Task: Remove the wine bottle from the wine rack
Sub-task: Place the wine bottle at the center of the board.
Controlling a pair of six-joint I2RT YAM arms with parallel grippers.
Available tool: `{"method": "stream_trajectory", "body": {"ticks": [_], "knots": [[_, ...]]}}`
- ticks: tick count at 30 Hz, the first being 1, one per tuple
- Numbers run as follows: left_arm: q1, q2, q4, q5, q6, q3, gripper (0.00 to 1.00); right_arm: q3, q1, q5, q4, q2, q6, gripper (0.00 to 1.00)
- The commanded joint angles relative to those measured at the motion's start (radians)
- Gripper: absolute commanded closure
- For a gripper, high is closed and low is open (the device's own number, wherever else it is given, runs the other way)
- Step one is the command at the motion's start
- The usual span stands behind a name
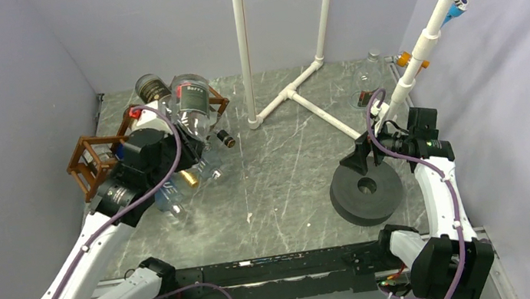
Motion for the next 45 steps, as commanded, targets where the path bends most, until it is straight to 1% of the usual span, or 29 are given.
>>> {"method": "stream_trajectory", "body": {"ticks": [1,12,24,34,41,45], "knots": [[-0.056,-0.002,0.33,-0.027,0.005,0.123,1.0,0.024,0.006,-0.002,0.033,-0.009,-0.006,0.0],[-0.215,0.081,0.343,-0.031,0.018,0.156,1.0,0.025,0.01,-0.003,0.026,-0.008,-0.014,0.0],[-0.341,0.141,0.372,-0.023,-0.012,0.136,1.0,0.029,0.01,-0.03,0.002,-0.017,-0.045,0.0],[-0.415,0.186,0.384,0.01,-0.072,0.099,1.0,0.052,0.01,-0.139,-0.117,-0.032,-0.186,0.0],[-0.442,0.184,0.403,0.024,-0.121,0.046,1.0,0.062,0.01,-0.164,-0.202,-0.028,-0.289,0.0],[-0.451,0.193,0.39,0.041,-0.156,0.031,1.0,0.074,0.011,-0.18,-0.272,-0.024,-0.383,0.0]]}}
